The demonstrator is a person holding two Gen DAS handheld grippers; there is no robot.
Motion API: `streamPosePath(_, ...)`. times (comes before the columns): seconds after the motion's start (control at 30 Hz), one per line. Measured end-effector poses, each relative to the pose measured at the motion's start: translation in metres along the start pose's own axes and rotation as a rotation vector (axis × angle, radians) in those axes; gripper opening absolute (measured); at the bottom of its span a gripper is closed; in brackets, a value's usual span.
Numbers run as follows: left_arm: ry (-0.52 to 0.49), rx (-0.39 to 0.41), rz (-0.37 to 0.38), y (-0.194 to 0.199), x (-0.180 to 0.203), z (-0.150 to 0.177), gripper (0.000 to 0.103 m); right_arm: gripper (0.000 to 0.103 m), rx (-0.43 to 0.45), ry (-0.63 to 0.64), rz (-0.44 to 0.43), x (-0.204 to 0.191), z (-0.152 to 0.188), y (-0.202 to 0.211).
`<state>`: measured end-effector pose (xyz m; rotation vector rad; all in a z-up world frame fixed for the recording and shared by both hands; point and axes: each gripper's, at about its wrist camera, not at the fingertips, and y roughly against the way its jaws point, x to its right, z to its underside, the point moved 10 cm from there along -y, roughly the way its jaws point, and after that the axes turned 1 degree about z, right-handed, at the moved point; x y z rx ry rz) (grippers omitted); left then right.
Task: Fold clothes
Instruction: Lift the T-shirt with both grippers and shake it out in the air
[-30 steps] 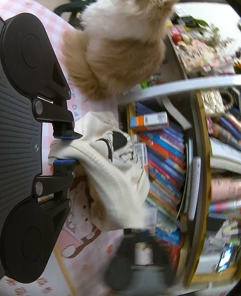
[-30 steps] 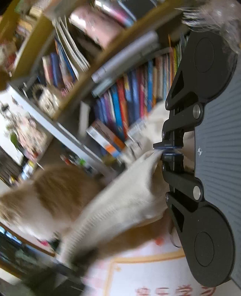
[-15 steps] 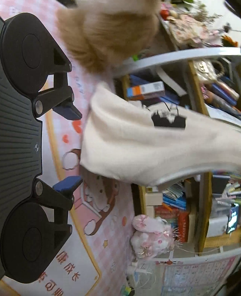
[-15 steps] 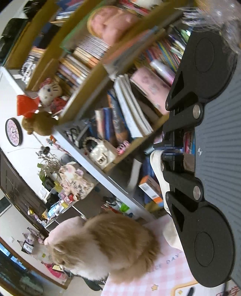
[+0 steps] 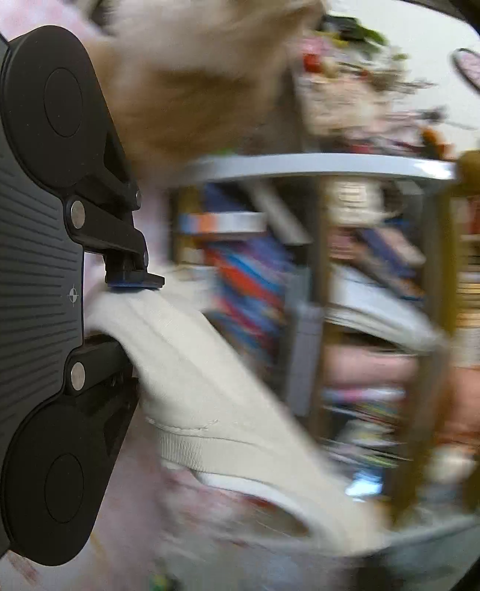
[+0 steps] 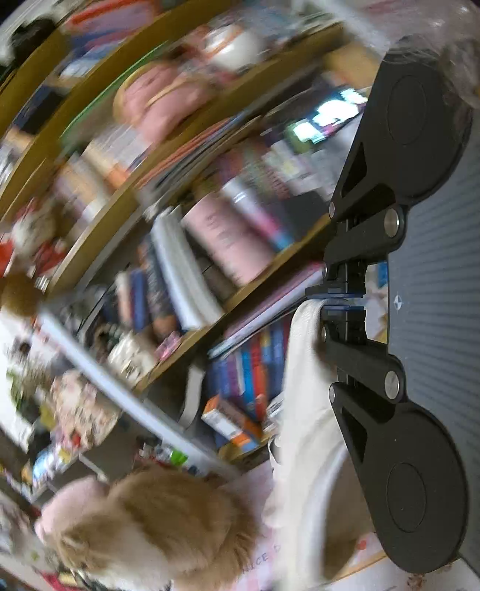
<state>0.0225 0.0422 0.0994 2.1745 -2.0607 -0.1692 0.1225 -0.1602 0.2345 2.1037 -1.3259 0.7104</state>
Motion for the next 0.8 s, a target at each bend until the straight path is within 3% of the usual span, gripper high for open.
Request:
streamPosePath(0.1,-0.007,0.163,0.093,0.045,0.001,-0.073,0.005,0.003,0.041,-0.017,0.106,0.02,-0.003,0.035)
streamPosePath(0.23,-0.008,0.348,0.251,0.107,0.015,-0.156,0.005,0.003,0.183,-0.068,0.271,0.062,-0.043,0.094)
streamPosePath(0.37,-0.098,0.416,0.3,0.131,0.028,-0.178,0.005,0.003,0.33,-0.126,0.415,0.105,-0.084,0.153)
streamPosePath(0.43,-0.078,0.343,0.327,0.119,0.032,-0.16,0.005,0.003,0.381,-0.141,0.466,0.119,-0.099,0.176)
streamPosePath(0.5,-0.032,0.228,0.372,0.102,0.035,-0.129,0.005,0.003,0.363,-0.116,0.458,0.114,-0.1,0.174)
streamPosePath(0.67,0.069,-0.115,0.469,0.057,0.051,-0.012,0.012,0.003,0.128,-0.104,0.298,0.071,-0.047,0.105)
streamPosePath(0.8,0.086,-0.288,0.476,0.045,0.064,0.065,0.015,0.003,-0.015,-0.125,0.188,0.023,0.004,0.067)
